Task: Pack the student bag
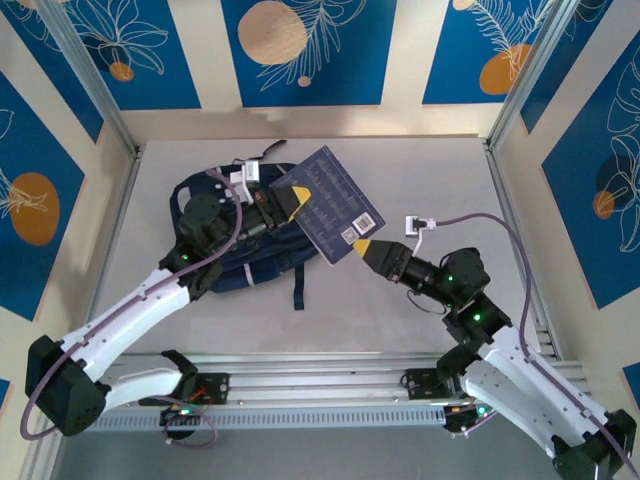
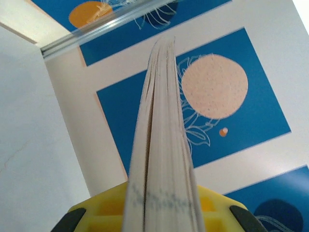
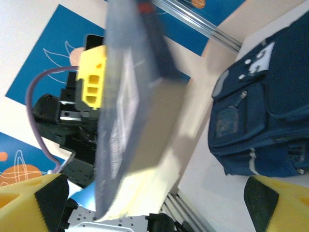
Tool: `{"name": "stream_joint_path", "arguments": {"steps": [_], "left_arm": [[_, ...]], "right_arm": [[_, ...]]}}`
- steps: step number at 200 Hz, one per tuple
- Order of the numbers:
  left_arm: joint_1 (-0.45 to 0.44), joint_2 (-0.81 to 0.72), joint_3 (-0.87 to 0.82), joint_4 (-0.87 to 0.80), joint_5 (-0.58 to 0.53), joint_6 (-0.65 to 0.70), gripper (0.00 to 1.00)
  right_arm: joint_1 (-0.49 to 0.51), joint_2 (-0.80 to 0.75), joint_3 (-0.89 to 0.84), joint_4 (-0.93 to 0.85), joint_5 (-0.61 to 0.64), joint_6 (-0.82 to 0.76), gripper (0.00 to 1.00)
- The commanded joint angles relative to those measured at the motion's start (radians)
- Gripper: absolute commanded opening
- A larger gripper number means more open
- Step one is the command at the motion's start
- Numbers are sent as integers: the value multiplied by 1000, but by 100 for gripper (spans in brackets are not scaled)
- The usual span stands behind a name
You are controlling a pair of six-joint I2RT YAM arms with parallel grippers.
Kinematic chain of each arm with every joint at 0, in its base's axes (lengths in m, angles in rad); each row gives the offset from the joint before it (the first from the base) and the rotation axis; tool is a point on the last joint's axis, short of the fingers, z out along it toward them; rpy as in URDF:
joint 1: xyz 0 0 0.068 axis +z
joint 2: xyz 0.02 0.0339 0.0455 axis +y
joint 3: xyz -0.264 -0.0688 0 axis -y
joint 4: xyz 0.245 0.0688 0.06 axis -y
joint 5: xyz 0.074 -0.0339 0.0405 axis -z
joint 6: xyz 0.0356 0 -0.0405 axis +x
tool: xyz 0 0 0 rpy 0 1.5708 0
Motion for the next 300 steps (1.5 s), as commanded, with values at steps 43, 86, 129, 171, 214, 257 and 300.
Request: {"name": "stream_joint_path", "arguments": {"steps": [43,86,129,171,214,257,300], "left_arm": [[-65,-21,-32,42,-142,-65,0],[-82,-51,-56,21,-188,-56,0],[-97,-46,-60,4,-209,-48,0],[-98,-58,-76,-15,-240,-32,0],[-98,-47,-80,-56,-238,-12,0],[-74,-67,9,-434,-303,147,58],[68,89,214,-857,-337,454,66]], "right_arm": [[94,197,64,330,168,70,85],[115,178,75,263,327,97,69],[139,244,84,306,299,172,56],[179,221,64,288,363,165,38],[175,185,60,223,415,145,10],[139,48,122,-208,517,20,0],[49,-47,170,-605,561,-95,0]]}}
